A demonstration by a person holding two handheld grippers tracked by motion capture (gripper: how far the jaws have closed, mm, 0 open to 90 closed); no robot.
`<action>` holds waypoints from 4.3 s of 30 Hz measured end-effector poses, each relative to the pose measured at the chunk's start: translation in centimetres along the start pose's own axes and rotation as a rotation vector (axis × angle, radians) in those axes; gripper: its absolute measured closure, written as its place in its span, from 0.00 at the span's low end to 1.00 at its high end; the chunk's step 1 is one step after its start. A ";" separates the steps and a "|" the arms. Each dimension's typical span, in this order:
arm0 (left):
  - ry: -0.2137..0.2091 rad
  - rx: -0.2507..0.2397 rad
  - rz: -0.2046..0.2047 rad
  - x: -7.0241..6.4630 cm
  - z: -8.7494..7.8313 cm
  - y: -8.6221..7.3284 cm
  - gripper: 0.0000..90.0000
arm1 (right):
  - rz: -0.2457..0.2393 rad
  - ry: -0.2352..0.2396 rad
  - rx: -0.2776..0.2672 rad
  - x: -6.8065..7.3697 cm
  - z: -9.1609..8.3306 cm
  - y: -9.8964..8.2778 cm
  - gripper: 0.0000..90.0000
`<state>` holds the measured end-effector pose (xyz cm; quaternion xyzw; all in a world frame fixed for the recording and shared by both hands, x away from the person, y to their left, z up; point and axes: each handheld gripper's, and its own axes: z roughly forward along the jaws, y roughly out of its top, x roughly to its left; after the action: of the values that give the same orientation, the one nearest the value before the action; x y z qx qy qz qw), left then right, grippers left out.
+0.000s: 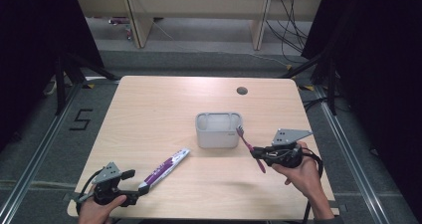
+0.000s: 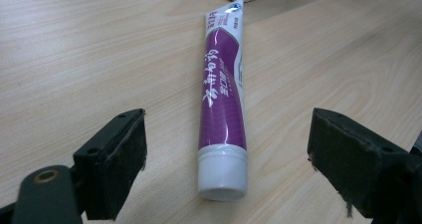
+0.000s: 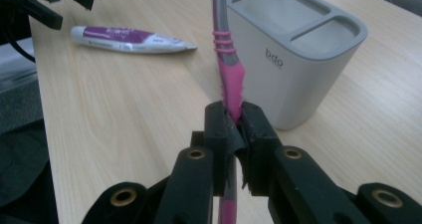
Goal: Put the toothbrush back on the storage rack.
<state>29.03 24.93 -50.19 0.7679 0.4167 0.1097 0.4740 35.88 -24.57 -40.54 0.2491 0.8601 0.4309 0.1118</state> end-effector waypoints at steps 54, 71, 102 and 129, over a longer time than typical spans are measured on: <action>-0.013 0.015 0.000 0.1 0.1 0.0 0.17 | 0.150 -0.035 -0.323 -3.4 1.5 5.2 0.93; -0.012 0.019 0.004 0.1 0.0 0.0 0.17 | 0.172 -0.062 -0.349 -4.3 3.1 7.4 0.93; -0.016 0.015 -0.001 0.0 0.1 0.0 0.17 | 0.241 -0.117 -0.355 -7.1 6.3 7.5 0.93; -0.024 0.011 0.007 0.0 0.2 -0.1 0.17 | 0.280 -0.150 -0.312 -8.4 8.8 5.2 0.93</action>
<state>29.10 24.87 -50.35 0.7732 0.4090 0.0995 0.4744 48.33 -20.30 -41.86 0.3769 0.7295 0.5503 0.1515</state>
